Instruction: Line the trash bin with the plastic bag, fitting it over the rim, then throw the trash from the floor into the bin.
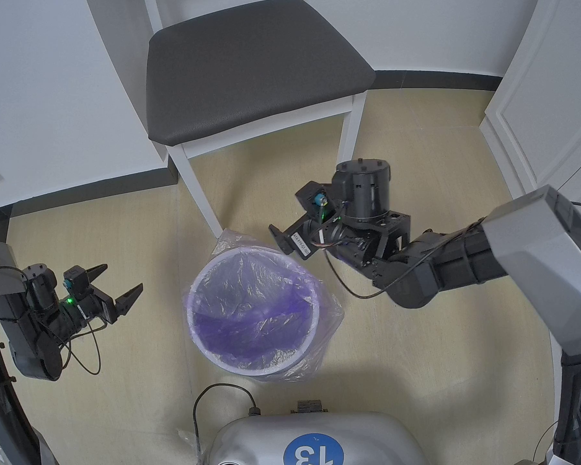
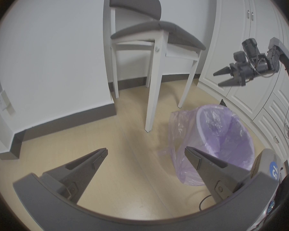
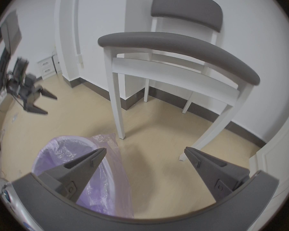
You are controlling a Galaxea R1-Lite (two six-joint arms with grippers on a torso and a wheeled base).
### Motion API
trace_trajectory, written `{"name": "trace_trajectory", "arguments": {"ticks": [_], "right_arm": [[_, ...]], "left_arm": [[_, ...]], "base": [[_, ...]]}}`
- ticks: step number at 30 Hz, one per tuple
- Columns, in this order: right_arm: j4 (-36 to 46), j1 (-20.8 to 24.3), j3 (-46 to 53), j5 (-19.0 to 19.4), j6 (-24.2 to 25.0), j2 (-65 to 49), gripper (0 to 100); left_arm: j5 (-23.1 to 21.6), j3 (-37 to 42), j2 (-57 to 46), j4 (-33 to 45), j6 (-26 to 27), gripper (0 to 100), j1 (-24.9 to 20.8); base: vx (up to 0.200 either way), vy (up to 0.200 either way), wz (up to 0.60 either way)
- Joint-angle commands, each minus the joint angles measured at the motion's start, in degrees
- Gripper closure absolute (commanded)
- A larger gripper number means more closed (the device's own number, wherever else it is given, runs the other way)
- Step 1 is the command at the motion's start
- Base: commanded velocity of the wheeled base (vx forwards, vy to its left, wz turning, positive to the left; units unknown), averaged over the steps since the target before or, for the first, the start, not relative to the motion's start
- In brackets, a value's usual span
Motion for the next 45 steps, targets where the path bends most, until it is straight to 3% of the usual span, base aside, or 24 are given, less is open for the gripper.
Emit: {"name": "trace_trajectory", "arguments": {"ticks": [1, 10, 17, 31, 32, 45], "right_arm": [[-0.36, 4.25, -2.04, -3.6, -2.89, 5.72, 0], [-2.38, 4.87, -1.69, -7.9, -14.23, 6.68, 0], [-2.12, 4.16, -0.64, -8.17, -16.51, 7.21, 0], [-3.79, 3.02, -3.8, -8.08, -16.07, 10.9, 0], [-4.14, 3.02, -4.15, -8.08, -15.98, 11.08, 100], [-4.76, 3.37, -5.73, -7.55, -15.37, 10.64, 100]], "left_arm": [[0.07, 4.35, -7.32, -1.02, 0.1, 0, 1.38], [0.07, 6.9, -14.26, -1.02, 0.27, 0, -0.2], [0.25, 7.78, -14.44, -1.02, 0.8, 0, -1.35], [0.25, 7.61, -14.44, -1.02, 0.8, 0, -1.17], [0.25, 7.69, -14.44, -1.02, 0.8, 0, -1.17], [0.25, 7.87, -14.7, -1.02, 0.89, 0, -1.08]], "base": [[0.0, 0.0, 0.0], [0.0, 0.0, 0.0], [0.0, 0.0, 0.0], [0.0, 0.0, 0.0], [0.0, 0.0, 0.0], [0.0, 0.0, 0.0]]}}
